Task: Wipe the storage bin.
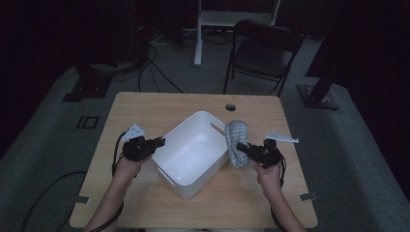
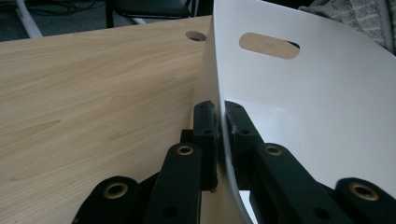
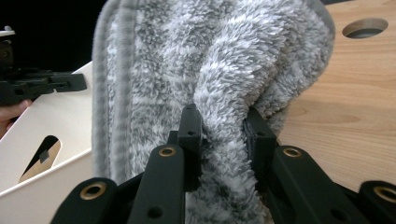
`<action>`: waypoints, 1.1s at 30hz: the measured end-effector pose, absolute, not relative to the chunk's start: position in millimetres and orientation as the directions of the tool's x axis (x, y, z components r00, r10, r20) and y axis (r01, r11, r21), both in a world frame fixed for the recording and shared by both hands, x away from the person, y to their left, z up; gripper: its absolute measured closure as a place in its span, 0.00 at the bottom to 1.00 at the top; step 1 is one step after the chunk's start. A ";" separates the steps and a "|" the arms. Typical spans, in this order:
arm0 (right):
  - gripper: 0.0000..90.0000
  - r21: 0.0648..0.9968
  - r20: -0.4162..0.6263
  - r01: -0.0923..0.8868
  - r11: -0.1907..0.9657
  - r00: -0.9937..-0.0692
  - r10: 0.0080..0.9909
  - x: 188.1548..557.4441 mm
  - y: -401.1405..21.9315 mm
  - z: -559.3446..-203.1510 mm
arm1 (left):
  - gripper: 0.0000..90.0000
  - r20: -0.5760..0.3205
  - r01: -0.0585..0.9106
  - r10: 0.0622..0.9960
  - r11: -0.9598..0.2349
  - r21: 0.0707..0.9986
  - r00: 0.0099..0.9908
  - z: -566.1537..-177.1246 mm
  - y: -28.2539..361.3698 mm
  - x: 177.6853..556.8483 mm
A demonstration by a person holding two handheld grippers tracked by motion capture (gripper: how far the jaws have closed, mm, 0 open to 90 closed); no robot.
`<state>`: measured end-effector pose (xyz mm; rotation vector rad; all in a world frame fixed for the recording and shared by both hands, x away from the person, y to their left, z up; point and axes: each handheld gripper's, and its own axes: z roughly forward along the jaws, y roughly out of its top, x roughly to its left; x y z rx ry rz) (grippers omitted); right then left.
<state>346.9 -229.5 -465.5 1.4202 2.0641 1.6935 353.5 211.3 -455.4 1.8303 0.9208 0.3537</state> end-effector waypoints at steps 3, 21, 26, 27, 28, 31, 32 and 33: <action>0.82 0.815 0.447 0.575 -0.067 -0.550 0.706 347.4 -228.8 -466.9 | 0.94 -0.158 0.429 0.728 -0.201 0.881 0.667 -455.1 211.1 353.5; 0.82 0.760 0.444 0.649 -0.025 -0.490 0.751 354.5 -221.5 -497.7 | 0.94 -0.155 0.428 0.731 -0.202 0.881 0.664 -455.2 210.6 353.7; 0.82 0.752 0.455 0.658 -0.034 -0.482 0.749 356.3 -220.9 -500.5 | 0.94 -0.153 0.427 0.732 -0.204 0.881 0.664 -455.2 210.5 353.8; 0.82 0.750 0.461 0.660 -0.038 -0.481 0.746 356.7 -221.1 -501.4 | 0.94 -0.154 0.428 0.733 -0.203 0.881 0.663 -455.2 210.4 353.8; 0.82 0.749 0.459 0.661 -0.037 -0.479 0.748 357.0 -220.8 -502.1 | 0.94 -0.155 0.429 0.733 -0.202 0.881 0.663 -455.2 210.3 353.8; 0.82 0.739 0.460 0.673 -0.032 -0.469 0.754 359.6 -219.6 -508.3 | 0.94 -0.155 0.429 0.734 -0.200 0.881 0.661 -455.2 210.1 353.8; 0.82 0.729 0.449 0.684 -0.014 -0.462 0.765 361.1 -218.2 -511.4 | 0.94 -0.155 0.429 0.736 -0.200 0.881 0.659 -455.1 210.0 353.7; 0.82 0.720 0.442 0.694 -0.003 -0.455 0.773 362.2 -216.4 -516.2 | 0.94 -0.156 0.430 0.737 -0.198 0.881 0.658 -455.2 209.9 353.8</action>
